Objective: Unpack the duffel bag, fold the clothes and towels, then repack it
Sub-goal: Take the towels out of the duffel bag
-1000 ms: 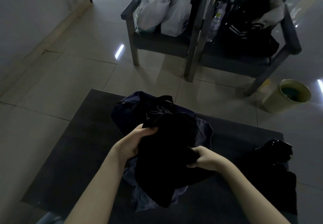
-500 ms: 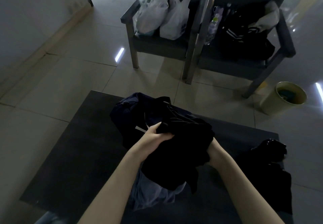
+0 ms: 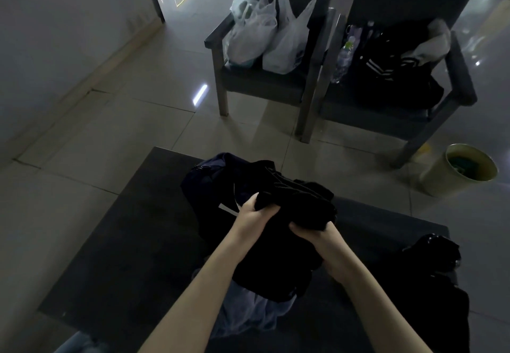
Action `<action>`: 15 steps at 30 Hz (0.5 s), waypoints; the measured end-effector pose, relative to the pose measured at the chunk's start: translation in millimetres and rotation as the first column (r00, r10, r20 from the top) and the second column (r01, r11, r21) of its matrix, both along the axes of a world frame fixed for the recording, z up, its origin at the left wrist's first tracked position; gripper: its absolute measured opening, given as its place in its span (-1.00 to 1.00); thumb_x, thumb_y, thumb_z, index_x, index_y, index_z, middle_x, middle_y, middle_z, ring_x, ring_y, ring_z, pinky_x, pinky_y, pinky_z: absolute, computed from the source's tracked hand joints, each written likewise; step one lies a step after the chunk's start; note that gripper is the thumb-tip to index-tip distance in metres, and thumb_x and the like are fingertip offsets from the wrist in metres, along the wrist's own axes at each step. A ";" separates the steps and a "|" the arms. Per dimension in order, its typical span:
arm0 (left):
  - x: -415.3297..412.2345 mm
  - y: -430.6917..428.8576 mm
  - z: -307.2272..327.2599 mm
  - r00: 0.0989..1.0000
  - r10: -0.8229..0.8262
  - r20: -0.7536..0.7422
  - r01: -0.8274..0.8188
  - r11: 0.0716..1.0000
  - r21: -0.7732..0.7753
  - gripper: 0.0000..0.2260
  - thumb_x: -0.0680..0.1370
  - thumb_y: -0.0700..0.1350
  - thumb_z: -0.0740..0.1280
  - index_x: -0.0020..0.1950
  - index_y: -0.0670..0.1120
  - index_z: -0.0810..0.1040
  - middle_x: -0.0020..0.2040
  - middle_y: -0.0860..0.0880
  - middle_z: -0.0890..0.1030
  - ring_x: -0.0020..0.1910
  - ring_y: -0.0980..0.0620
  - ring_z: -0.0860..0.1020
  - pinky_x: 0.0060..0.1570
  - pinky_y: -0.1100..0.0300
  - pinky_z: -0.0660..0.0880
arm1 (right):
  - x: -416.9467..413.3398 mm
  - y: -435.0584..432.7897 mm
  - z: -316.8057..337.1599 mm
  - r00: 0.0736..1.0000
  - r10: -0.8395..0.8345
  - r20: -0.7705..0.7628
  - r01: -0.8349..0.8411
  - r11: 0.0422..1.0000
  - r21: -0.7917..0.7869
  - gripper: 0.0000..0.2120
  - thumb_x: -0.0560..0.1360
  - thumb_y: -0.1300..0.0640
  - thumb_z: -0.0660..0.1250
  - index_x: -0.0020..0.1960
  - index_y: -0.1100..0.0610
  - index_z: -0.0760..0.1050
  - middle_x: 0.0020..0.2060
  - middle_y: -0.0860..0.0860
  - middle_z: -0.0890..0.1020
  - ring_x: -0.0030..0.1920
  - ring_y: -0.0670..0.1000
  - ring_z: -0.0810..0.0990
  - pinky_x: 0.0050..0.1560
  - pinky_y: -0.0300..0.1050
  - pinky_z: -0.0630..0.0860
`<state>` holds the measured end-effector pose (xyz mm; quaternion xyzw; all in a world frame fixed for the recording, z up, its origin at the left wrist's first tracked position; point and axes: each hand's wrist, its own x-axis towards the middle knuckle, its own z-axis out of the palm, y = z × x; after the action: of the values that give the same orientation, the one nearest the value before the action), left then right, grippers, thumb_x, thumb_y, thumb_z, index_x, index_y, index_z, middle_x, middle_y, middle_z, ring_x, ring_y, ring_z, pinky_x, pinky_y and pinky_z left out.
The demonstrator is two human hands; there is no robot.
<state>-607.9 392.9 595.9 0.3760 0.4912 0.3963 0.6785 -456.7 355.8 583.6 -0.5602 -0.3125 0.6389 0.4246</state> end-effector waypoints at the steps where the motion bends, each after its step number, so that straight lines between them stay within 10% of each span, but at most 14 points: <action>1: -2.9 1.3 -3.3 1.000 -0.023 0.009 0.023 1.000 -0.014 -0.89 0.57 -0.27 0.26 0.09 -0.19 0.51 -0.08 -0.06 0.60 -0.11 0.09 0.59 -0.15 0.35 0.51 | -1.0 1.4 -1.1 0.999 -0.031 0.007 0.031 0.999 -0.018 -0.73 0.40 0.30 0.44 0.10 0.19 0.58 -0.05 0.11 0.69 0.01 0.09 0.66 -0.03 -0.08 0.56; 7: -38.3 33.3 -26.8 0.984 -0.134 -0.118 0.131 0.991 -0.027 -0.66 0.61 0.05 0.10 0.22 -0.14 0.47 0.01 -0.02 0.52 0.00 0.10 0.54 -0.13 0.35 0.48 | -6.1 12.9 -8.6 0.994 -0.079 0.073 0.082 0.995 -0.048 -0.75 0.40 0.28 0.45 0.07 0.18 0.59 -0.09 0.10 0.70 -0.04 0.10 0.68 -0.04 -0.05 0.56; 9: -57.9 51.4 -39.9 0.917 -0.066 -0.394 0.112 0.989 0.095 -0.81 0.64 -0.09 0.16 0.13 -0.13 0.51 -0.03 -0.03 0.53 -0.09 0.16 0.57 -0.18 0.35 0.50 | -7.0 18.2 -9.2 0.989 -0.095 0.117 0.100 0.994 -0.036 -0.76 0.40 0.29 0.45 0.06 0.17 0.60 -0.10 0.08 0.71 -0.05 0.08 0.68 -0.05 -0.07 0.56; 11: -79.8 73.7 -61.1 0.635 -0.001 -0.772 0.277 0.933 0.227 -0.83 0.61 -0.11 0.23 0.15 -0.10 0.56 0.04 -0.01 0.57 0.03 0.08 0.56 0.03 0.17 0.51 | -9.0 24.8 -9.2 0.980 -0.115 0.160 0.119 0.993 -0.017 -0.76 0.40 0.29 0.46 0.06 0.16 0.61 -0.11 0.06 0.71 -0.06 0.06 0.68 -0.05 -0.08 0.56; 15: -101.5 116.8 -88.0 0.222 -0.031 -0.975 0.579 0.808 0.106 -0.75 0.61 -0.11 0.19 0.24 -0.01 0.53 0.16 0.04 0.53 0.18 -0.01 0.45 0.15 0.08 0.40 | -14.7 42.7 -14.1 0.962 -0.181 0.204 0.179 0.983 0.029 -0.75 0.40 0.30 0.45 0.06 0.14 0.60 -0.10 0.04 0.71 -0.06 0.02 0.68 -0.06 -0.11 0.55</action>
<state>-709.4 509.7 507.9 0.7723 0.5973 0.0496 0.2104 -471.4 398.5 569.6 -0.6471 -0.3060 0.5346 0.4493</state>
